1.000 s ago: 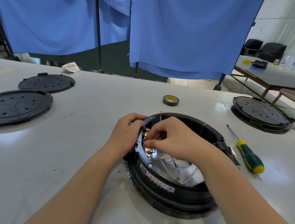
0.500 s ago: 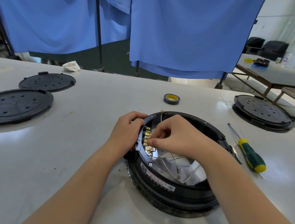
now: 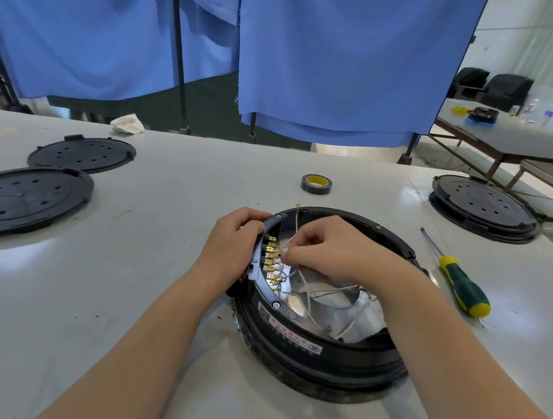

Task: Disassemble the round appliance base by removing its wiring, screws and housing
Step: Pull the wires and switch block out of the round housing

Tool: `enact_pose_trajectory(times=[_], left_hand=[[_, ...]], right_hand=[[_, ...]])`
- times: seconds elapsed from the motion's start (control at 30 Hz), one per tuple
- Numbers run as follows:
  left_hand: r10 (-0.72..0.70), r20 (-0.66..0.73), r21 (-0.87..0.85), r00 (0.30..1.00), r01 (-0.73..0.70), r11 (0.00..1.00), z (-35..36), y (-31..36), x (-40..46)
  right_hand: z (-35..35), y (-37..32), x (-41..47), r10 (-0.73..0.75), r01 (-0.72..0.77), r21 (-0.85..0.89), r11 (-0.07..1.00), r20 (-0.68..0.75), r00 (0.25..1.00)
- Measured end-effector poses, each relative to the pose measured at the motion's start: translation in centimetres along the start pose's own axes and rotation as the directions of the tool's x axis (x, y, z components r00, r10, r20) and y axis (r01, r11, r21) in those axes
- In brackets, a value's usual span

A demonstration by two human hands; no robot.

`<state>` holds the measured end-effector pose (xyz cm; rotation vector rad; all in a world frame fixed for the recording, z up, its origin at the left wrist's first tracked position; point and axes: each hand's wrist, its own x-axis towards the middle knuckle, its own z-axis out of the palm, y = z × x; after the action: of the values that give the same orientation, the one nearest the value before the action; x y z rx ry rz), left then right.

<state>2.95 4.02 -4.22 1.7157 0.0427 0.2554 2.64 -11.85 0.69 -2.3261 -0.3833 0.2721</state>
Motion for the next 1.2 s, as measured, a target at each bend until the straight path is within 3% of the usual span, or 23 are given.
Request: enact_pose_trajectory(times=[0.17, 0.37, 0.47, 0.6, 0.7, 0.93, 1.2], left_hand=[[0.001, 0.004, 0.001, 1.000, -0.001, 1.000, -0.1, 0.0, 0.0], [0.021, 0.011, -0.002, 1.000, -0.021, 1.000, -0.1, 0.0, 0.0], [0.039, 0.016, -0.007, 0.999, -0.039, 0.999, -0.1, 0.0, 0.0], [0.054, 0.021, 0.003, 0.998, -0.054, 0.999, -0.2, -0.1, 0.0], [0.040, 0.016, 0.017, 0.999, -0.040, 0.999, -0.2, -0.3, 0.1], [0.048, 0.013, 0.022, 0.999, -0.048, 0.999, -0.1, -0.3, 0.2], [0.025, 0.006, 0.015, 1.000, -0.025, 1.000, 0.0, -0.1, 0.1]], right_hand=[[0.2, 0.1, 0.0, -0.030, 0.030, -0.016, 0.999, 0.001, 1.000], [-0.4, -0.5, -0.3, -0.157, 0.223, 0.228, 0.948, -0.276, 0.948], [-0.6, -1.0, -0.6, -0.176, 0.233, 0.303, 0.924, -0.202, 0.963], [-0.4, -1.5, -1.0, -0.207, 0.200, 0.162, 0.966, 0.025, 0.978], [0.0, -1.9, -1.6, -0.264, 0.264, 0.014, 0.965, 0.094, 0.960], [1.0, -1.1, -3.2, -0.339, 0.338, -0.180, 0.924, 0.027, 0.940], [2.3, -0.2, -3.5, -0.369, 0.339, -0.250, 0.907, -0.085, 0.926]])
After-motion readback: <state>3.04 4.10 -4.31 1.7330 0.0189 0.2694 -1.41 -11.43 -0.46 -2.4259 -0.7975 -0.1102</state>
